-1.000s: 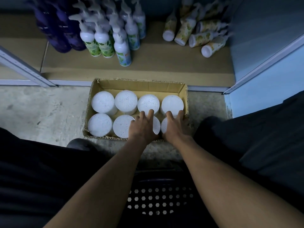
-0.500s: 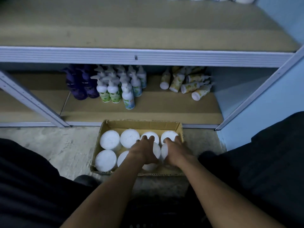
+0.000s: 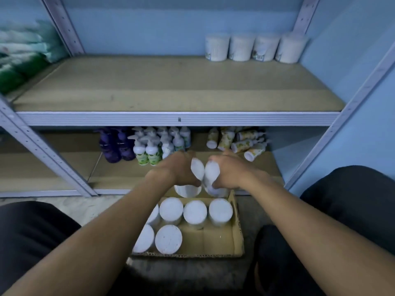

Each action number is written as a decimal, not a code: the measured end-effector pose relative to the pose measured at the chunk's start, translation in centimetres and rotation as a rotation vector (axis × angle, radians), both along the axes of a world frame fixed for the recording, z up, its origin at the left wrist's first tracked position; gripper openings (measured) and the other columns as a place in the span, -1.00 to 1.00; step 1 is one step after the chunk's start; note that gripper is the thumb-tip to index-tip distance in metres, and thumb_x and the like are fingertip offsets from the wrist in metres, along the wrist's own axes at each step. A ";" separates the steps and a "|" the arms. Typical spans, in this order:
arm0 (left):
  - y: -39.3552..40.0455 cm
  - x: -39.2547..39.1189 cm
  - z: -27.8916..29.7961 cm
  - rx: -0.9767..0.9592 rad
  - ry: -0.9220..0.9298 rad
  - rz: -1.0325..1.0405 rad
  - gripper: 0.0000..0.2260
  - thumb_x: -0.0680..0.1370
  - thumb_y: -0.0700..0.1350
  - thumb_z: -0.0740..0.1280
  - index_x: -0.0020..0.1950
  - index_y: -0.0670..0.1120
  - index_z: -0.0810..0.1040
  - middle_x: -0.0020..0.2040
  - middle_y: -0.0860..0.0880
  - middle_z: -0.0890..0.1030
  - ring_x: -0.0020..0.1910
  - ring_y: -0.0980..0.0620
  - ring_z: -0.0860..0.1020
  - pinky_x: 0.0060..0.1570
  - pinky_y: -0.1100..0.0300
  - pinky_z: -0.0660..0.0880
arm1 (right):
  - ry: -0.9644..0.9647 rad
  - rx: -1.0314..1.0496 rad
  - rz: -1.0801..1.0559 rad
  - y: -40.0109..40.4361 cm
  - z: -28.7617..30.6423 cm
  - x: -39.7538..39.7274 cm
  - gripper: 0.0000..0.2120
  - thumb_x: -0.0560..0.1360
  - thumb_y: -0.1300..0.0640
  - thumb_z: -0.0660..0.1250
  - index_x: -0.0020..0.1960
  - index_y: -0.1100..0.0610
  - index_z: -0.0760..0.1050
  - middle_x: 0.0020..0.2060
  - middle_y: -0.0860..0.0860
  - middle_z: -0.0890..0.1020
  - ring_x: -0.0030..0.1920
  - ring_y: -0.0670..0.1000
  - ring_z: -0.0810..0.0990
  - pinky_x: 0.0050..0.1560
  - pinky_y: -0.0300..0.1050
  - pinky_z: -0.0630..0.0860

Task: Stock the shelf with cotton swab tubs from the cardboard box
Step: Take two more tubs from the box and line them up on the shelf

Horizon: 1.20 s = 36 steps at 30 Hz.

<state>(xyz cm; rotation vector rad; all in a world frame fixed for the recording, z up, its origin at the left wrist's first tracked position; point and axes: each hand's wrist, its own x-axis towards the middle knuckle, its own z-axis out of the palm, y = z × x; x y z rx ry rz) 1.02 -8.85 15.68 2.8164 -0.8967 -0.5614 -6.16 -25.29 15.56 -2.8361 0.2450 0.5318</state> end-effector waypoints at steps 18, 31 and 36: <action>-2.5 4.0 22.8 -0.055 -0.295 -0.017 -0.30 0.36 0.31 0.43 0.41 0.03 0.42 0.32 0.04 0.50 0.24 -0.03 0.50 0.23 0.01 0.48 | -0.315 -0.152 0.056 -3.2 22.9 3.3 -0.16 0.28 -0.23 0.55 0.50 -0.19 0.33 0.47 -0.09 0.40 0.41 0.06 0.40 0.28 0.00 0.44; -6.2 8.6 22.6 -0.024 -0.290 0.004 -0.35 0.36 0.28 0.43 0.35 0.00 0.47 0.28 -0.02 0.53 0.22 -0.08 0.52 0.22 -0.03 0.50 | -0.247 -0.243 -0.002 -4.7 23.4 8.3 -0.19 0.34 -0.23 0.51 0.52 -0.17 0.30 0.50 -0.08 0.35 0.44 0.07 0.38 0.34 0.06 0.43; -7.0 9.5 21.1 -0.001 -0.235 0.026 -0.29 0.37 0.27 0.44 0.43 -0.02 0.40 0.35 -0.03 0.48 0.27 -0.08 0.49 0.24 0.00 0.48 | -0.188 -0.192 -0.022 -4.7 22.3 8.8 -0.20 0.38 -0.19 0.51 0.54 -0.08 0.31 0.49 -0.04 0.36 0.37 0.10 0.45 0.23 0.05 0.54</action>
